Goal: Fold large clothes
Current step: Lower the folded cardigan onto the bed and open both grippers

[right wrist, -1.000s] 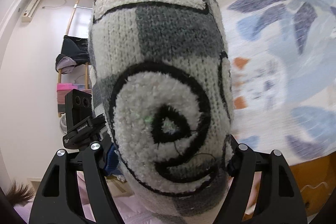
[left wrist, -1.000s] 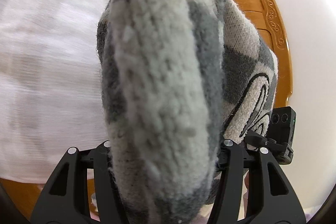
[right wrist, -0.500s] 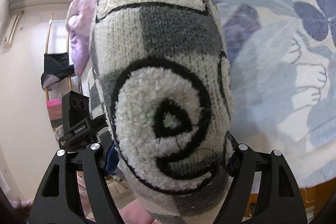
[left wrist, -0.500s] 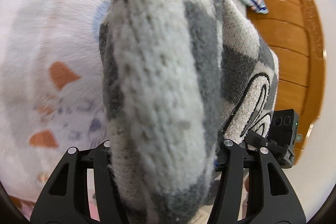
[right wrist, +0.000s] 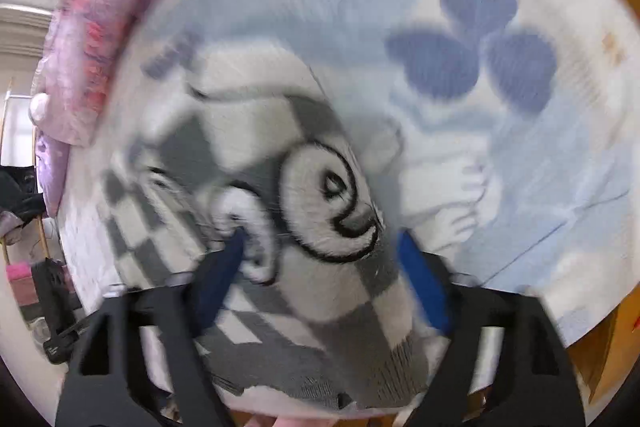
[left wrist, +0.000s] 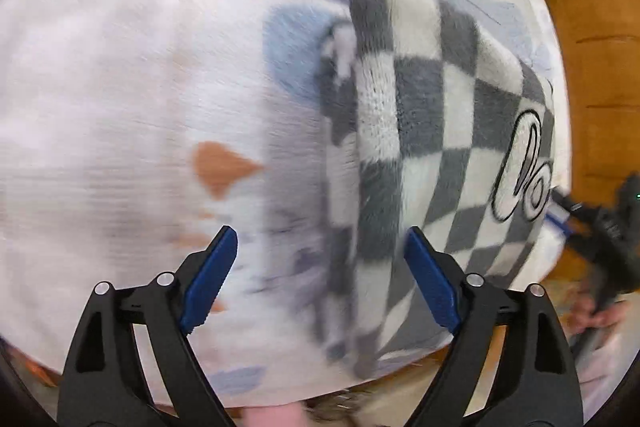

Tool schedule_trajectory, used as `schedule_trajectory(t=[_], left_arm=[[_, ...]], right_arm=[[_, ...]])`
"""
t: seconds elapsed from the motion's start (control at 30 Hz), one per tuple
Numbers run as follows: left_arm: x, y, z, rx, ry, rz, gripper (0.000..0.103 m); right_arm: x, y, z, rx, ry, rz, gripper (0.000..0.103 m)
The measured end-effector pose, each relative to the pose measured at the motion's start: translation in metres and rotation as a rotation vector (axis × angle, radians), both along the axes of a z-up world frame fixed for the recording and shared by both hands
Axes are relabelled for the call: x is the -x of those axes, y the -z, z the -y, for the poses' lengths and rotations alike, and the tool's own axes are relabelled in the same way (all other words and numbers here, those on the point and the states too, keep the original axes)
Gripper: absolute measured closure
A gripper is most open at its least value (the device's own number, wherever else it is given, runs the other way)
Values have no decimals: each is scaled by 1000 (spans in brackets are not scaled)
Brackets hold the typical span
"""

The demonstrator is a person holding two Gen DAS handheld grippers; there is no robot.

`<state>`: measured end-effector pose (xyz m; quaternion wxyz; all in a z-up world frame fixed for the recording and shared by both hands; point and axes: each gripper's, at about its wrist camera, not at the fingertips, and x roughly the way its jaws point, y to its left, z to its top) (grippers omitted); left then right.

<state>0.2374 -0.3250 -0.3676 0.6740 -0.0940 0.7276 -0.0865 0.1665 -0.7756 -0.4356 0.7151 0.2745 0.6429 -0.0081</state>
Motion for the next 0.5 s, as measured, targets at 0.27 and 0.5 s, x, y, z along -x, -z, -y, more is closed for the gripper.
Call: schedule_trajectory(t=[0.27, 0.5], left_arm=[[19, 34, 56, -82, 214, 15, 68], [-7, -15, 31, -72, 193, 84, 75]], right_arm=[[6, 47, -44, 114, -131, -131, 101], [-4, -4, -48, 66, -64, -84, 98]])
